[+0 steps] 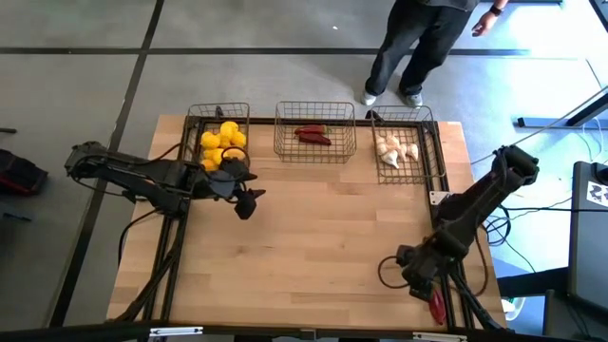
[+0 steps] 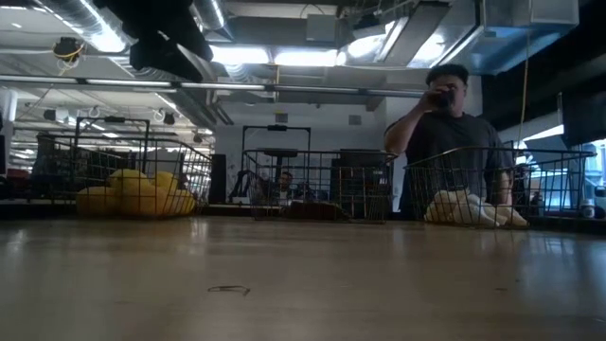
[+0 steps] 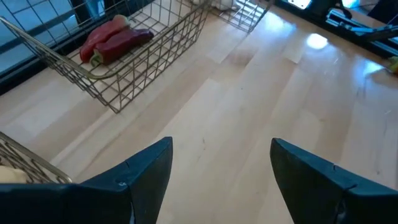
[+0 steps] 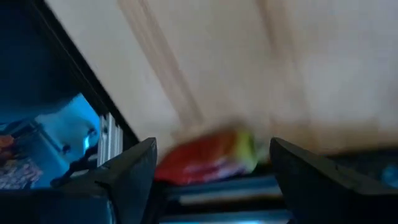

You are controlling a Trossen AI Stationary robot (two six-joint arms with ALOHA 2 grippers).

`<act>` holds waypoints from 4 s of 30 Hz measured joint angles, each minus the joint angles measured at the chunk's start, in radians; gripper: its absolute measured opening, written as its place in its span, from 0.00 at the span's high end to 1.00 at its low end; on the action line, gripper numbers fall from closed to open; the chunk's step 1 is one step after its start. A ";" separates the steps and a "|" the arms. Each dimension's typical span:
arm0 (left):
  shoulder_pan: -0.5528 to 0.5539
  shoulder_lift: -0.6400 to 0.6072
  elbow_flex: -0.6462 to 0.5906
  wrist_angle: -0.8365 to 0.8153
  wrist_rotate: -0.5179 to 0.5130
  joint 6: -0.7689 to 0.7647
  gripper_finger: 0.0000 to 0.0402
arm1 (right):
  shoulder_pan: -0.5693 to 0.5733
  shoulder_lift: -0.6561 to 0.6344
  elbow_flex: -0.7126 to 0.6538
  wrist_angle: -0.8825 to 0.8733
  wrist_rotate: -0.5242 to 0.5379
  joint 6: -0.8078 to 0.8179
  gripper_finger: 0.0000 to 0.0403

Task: Sort produce into baskets
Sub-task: Put the red chili pepper into the middle gold wire basket

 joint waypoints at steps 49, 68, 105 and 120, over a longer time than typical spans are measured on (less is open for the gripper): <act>0.000 0.003 0.000 0.132 -0.042 0.149 0.34 | 0.025 0.427 -0.009 0.003 -0.202 -0.069 0.66; -0.002 0.003 0.000 0.131 -0.042 0.139 0.34 | -0.126 0.398 -0.007 -0.138 0.134 -0.372 0.86; -0.033 0.002 -0.010 0.219 0.010 0.142 0.34 | 0.031 0.392 0.209 -0.423 0.050 -0.165 0.41; -0.060 0.003 -0.090 0.266 0.031 0.091 0.34 | 0.045 0.390 0.042 -0.253 -0.051 0.085 0.42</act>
